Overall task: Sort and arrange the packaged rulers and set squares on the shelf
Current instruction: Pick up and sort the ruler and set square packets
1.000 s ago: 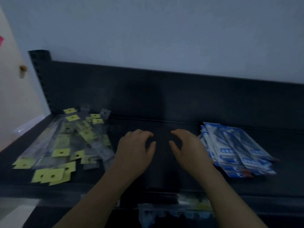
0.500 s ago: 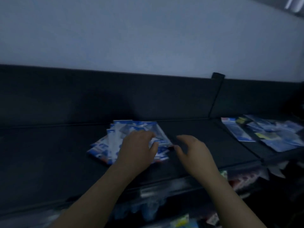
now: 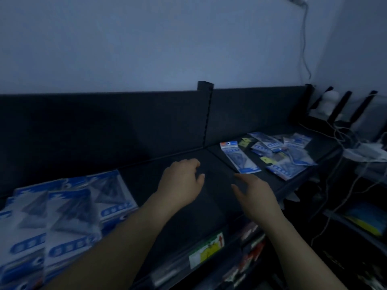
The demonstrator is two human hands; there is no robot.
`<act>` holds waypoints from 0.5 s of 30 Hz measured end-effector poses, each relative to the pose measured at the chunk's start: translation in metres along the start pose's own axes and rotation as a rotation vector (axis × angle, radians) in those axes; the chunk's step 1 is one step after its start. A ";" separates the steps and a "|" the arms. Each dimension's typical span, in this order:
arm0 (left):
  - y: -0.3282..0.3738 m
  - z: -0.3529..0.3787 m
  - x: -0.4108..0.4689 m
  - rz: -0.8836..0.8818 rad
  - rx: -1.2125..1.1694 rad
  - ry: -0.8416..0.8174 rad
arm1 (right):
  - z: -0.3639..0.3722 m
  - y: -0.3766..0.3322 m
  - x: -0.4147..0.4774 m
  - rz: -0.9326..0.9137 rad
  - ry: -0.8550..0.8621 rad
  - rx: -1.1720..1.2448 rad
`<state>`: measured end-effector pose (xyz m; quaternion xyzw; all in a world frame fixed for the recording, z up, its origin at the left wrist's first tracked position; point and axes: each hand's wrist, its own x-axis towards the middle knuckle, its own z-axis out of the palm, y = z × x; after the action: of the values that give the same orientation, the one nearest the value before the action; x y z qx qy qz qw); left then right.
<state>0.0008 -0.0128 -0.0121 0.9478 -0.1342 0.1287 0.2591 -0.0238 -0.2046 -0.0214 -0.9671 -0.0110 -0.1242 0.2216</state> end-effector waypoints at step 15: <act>0.062 0.138 0.156 -0.168 -0.022 -0.242 | -0.017 0.186 0.128 0.275 -0.019 -0.129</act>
<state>0.1505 -0.1666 -0.0498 0.9614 -0.0859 -0.0104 0.2614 0.1109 -0.3844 -0.0544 -0.9728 0.1276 -0.0840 0.1739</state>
